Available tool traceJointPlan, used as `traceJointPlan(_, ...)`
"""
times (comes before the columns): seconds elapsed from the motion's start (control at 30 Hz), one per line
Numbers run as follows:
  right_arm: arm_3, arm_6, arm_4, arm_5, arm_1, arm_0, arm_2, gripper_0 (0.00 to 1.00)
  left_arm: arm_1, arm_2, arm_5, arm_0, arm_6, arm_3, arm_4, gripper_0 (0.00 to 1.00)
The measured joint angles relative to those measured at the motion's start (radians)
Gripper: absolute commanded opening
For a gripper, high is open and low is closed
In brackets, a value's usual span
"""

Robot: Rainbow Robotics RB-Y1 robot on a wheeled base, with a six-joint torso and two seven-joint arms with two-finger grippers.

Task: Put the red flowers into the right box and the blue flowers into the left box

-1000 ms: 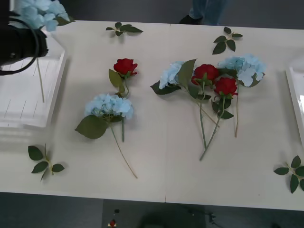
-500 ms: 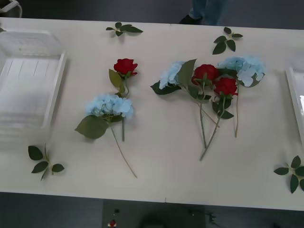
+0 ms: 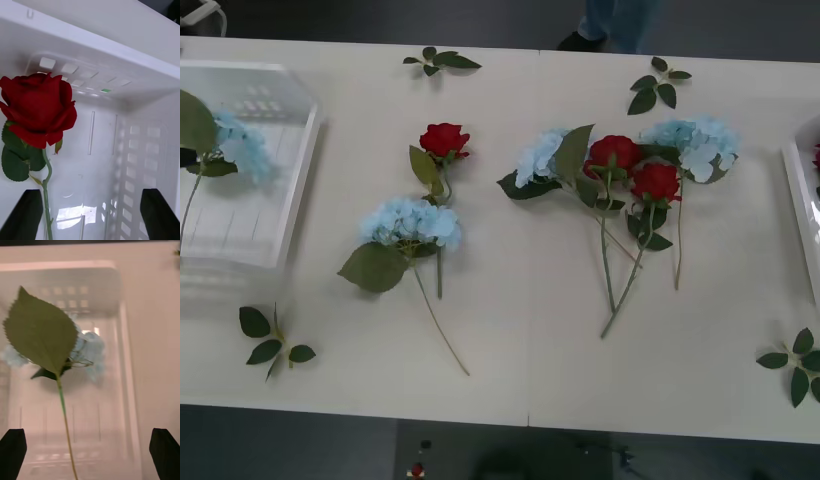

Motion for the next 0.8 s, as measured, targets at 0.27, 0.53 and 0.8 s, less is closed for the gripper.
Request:
traceJointPlan(0.27,-0.056,0.0,-0.141,0.03,0.0,0.0,0.023,1.0,-0.101,-0.023,0.211,-0.021,0.101,-0.274,0.013,1.0)
traceJointPlan(0.53,-0.266,0.0,-0.381,0.142,-0.006,0.018,0.023,1.0,-0.197,-0.333,0.228,-0.168,0.323,-0.312,-0.165,1.0)
traceJointPlan(0.8,-0.356,-0.194,-0.545,0.233,-0.004,0.019,0.023,1.0,-0.346,-0.529,0.228,-0.188,0.569,-0.281,-0.481,1.0)
